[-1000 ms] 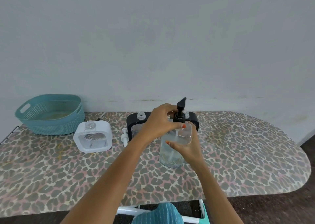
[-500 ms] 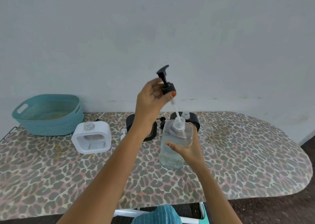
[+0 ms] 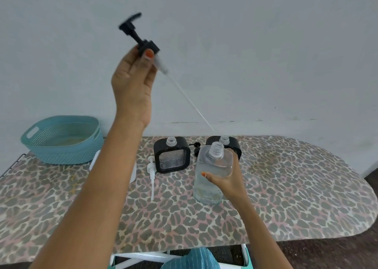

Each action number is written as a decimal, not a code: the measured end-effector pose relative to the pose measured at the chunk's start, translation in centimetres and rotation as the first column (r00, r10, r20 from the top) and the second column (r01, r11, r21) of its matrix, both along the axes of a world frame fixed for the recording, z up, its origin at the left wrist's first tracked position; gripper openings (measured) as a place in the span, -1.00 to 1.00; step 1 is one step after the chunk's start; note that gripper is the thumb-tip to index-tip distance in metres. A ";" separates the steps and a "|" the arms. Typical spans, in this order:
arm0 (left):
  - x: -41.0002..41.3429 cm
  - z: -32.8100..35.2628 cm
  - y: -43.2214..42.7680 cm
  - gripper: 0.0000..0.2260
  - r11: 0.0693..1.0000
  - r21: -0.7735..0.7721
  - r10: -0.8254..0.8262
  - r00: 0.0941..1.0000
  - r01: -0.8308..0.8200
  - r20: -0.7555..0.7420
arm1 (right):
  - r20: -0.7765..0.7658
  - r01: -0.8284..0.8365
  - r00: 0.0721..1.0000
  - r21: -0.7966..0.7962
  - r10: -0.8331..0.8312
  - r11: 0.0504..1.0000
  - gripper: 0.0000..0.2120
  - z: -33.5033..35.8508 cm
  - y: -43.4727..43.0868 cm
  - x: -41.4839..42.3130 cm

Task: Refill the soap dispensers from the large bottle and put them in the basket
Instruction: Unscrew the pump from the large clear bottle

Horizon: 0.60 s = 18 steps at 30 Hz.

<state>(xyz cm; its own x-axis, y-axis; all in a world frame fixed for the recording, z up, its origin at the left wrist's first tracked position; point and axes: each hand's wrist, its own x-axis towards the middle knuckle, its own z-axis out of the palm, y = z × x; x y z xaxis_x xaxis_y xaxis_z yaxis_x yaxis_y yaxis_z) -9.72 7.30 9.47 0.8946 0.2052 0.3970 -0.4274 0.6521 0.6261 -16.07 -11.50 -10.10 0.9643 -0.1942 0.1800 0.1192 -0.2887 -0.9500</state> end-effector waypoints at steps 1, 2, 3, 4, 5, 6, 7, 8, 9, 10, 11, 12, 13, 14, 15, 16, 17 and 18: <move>0.1 0.5 0.8 -0.82 1.000 -0.018 0.019 1.000 -0.019 0.020 | 0.007 -0.004 1.000 0.007 0.003 1.000 -0.16 0.0 0.0 0.0; 0.1 0.8 1.5 -0.84 0.999 -0.035 0.039 0.999 -0.038 0.034 | 0.011 -0.005 1.000 0.014 0.005 1.000 -0.17 0.0 0.0 0.0; 0.1 1.0 2.2 -0.86 0.997 -0.052 0.058 0.998 -0.056 0.038 | 0.015 -0.005 1.000 0.023 0.005 1.000 -0.18 0.1 0.0 0.0; 0.1 1.0 2.8 -0.88 0.995 -0.061 0.076 0.997 -0.074 0.030 | 0.019 -0.007 1.000 0.033 0.006 0.999 -0.19 0.2 0.0 0.0; 0.0 0.7 3.2 -0.88 0.994 -0.056 0.095 0.995 -0.095 0.006 | 0.025 -0.007 1.000 0.040 0.006 0.999 -0.20 0.2 0.0 0.0; -0.1 0.0 3.4 -0.89 0.992 -0.037 0.116 0.993 -0.117 -0.039 | 0.031 -0.002 1.000 0.042 0.001 0.999 -0.21 0.3 -0.1 0.0; -0.3 -1.0 3.5 -0.88 0.991 -0.012 0.132 0.986 -0.134 -0.099 | 0.039 0.007 0.999 0.045 -0.009 0.999 -0.22 0.3 -0.3 0.0; -0.5 -2.3 3.4 -0.85 0.990 0.013 0.142 0.975 -0.142 -0.173 | 0.045 0.022 0.999 0.055 -0.024 0.998 -0.23 0.2 -0.6 0.0; -0.8 -3.9 3.3 -0.81 0.990 0.032 0.141 0.957 -0.138 -0.253 | 0.043 0.034 0.998 0.065 -0.037 0.997 -0.22 0.2 -0.9 0.0; -1.2 -5.7 3.0 -0.77 0.991 0.049 0.135 0.934 -0.126 -0.329 | 0.038 0.043 0.998 0.064 -0.046 0.997 -0.22 0.3 -1.2 0.0; -1.6 -7.5 2.6 -0.74 0.991 0.067 0.130 0.907 -0.112 -0.401 | 0.037 0.052 0.998 0.053 -0.054 0.997 -0.23 0.4 -1.6 -0.1; -2.2 -9.4 2.2 -0.74 0.992 0.085 0.126 0.875 -0.098 -0.467 | 0.038 0.060 0.997 0.038 -0.061 0.997 -0.24 0.4 -2.1 -0.1; -2.8 -11.2 1.6 -0.76 0.992 0.096 0.121 0.840 -0.082 -0.529 | 0.036 0.070 0.997 0.026 -0.071 0.997 -0.24 0.5 -2.5 -0.2; -3.3 -13.0 1.0 -0.79 0.993 0.101 0.114 0.802 -0.068 -0.587 | 0.031 0.082 0.996 0.021 -0.083 0.996 -0.23 0.5 -3.1 -0.2; -4.0 -14.6 0.3 -0.84 0.994 0.097 0.102 0.764 -0.052 -0.637 | 0.025 0.098 0.995 0.016 -0.098 0.995 -0.21 0.5 -3.6 -0.2; -4.5 -16.2 -0.4 -0.89 0.995 0.094 0.092 0.729 -0.039 -0.678 | 0.021 0.113 0.993 0.010 -0.113 0.994 -0.19 0.6 -4.1 -0.2; -4.9 -17.6 -1.1 -0.91 0.996 0.088 0.083 0.697 -0.029 -0.712 | 0.023 0.124 0.992 0.004 -0.124 0.992 -0.18 0.6 -4.6 -0.1; -5.2 -19.0 -1.6 -0.92 0.997 0.080 0.077 0.661 -0.025 -0.747 | 0.027 0.131 0.991 -0.004 -0.131 0.991 -0.18 0.7 -4.9 -0.1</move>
